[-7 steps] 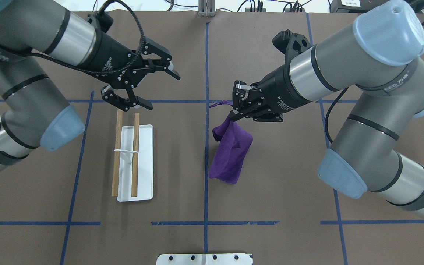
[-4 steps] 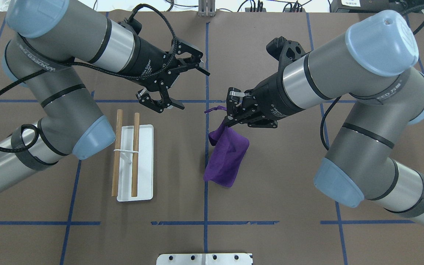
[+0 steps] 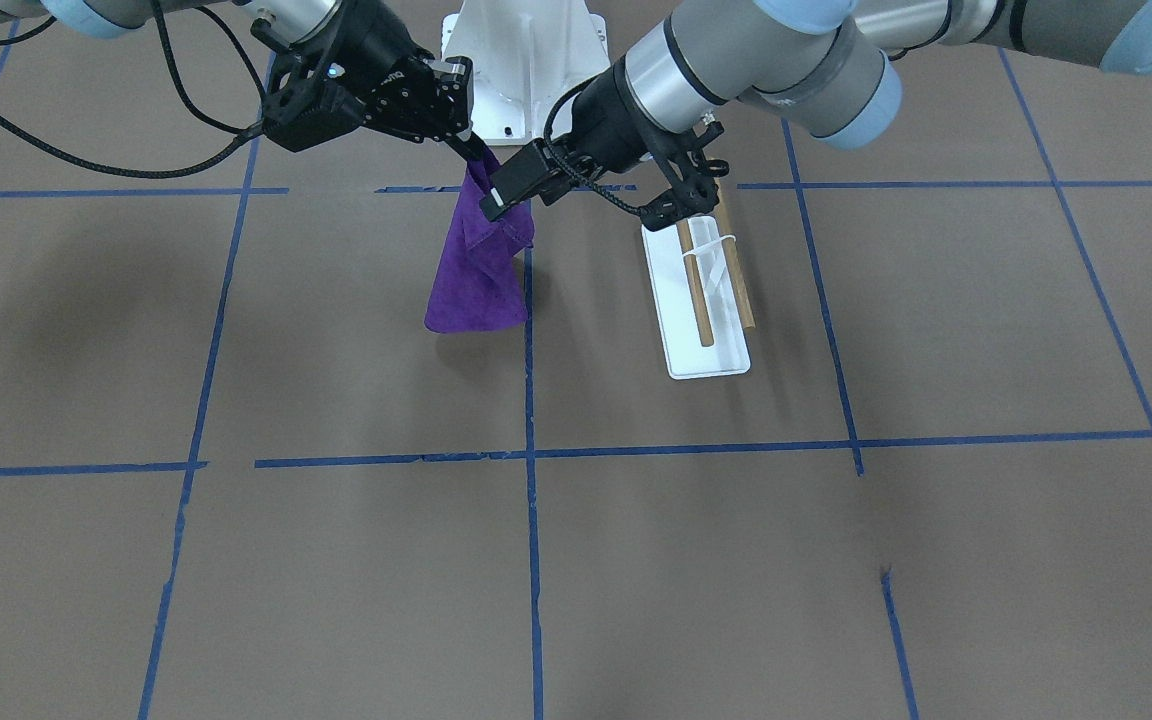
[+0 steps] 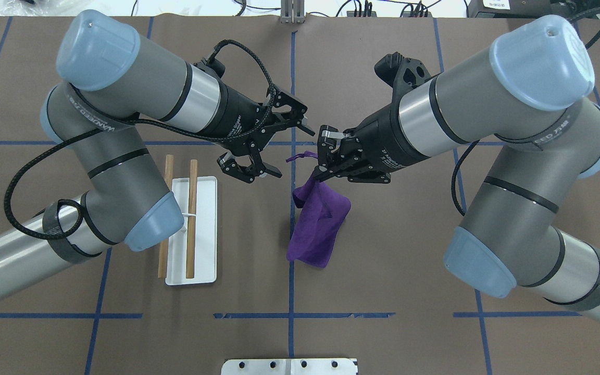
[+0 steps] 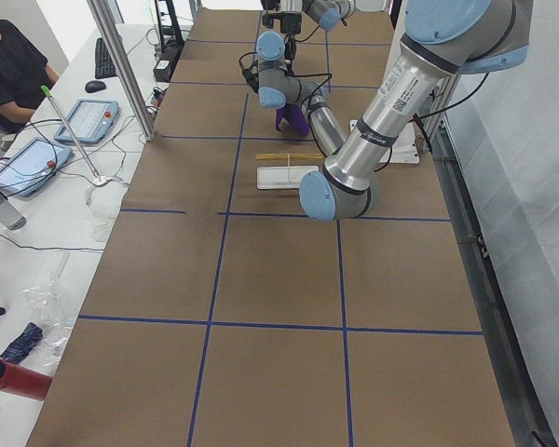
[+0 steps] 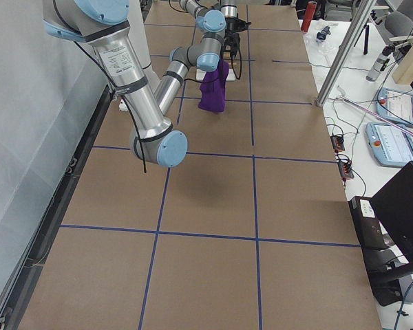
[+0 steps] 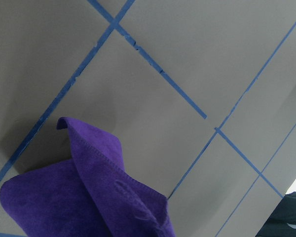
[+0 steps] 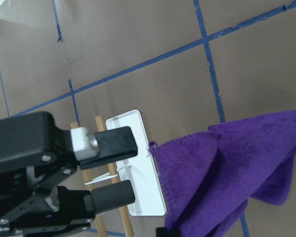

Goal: Hang towel on rack

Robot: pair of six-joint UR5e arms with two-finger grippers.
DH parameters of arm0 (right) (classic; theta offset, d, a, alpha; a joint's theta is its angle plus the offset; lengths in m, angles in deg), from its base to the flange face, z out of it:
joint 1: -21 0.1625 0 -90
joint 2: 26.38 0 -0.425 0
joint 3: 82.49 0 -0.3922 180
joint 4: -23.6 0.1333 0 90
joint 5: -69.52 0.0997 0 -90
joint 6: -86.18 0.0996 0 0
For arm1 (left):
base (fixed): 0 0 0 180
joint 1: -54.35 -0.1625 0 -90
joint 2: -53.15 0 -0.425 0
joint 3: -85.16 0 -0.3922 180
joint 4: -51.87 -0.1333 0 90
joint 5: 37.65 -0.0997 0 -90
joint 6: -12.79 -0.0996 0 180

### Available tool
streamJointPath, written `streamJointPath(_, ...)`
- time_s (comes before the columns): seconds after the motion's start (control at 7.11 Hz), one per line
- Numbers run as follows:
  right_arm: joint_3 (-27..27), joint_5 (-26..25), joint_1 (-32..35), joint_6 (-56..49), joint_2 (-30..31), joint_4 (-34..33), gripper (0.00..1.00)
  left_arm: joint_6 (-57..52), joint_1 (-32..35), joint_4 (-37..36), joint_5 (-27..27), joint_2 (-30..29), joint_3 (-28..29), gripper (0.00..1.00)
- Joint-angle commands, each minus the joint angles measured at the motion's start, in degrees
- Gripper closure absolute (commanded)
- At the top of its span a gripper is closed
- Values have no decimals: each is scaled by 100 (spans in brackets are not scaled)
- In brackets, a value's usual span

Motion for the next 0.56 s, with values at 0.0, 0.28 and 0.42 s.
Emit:
streamJointPath(0.0,-4,0,-18,6,-21,-6,100,8,-97,18,-3,-63,107,18)
streamJointPath(0.28,-4,-53,-62,15,-21,3,100,8,-124,27,-3,-195,257,28)
streamJointPath(0.42,-4,-53,-62,15,-21,-6,100,-1,-124,27,-3,-222,248,66)
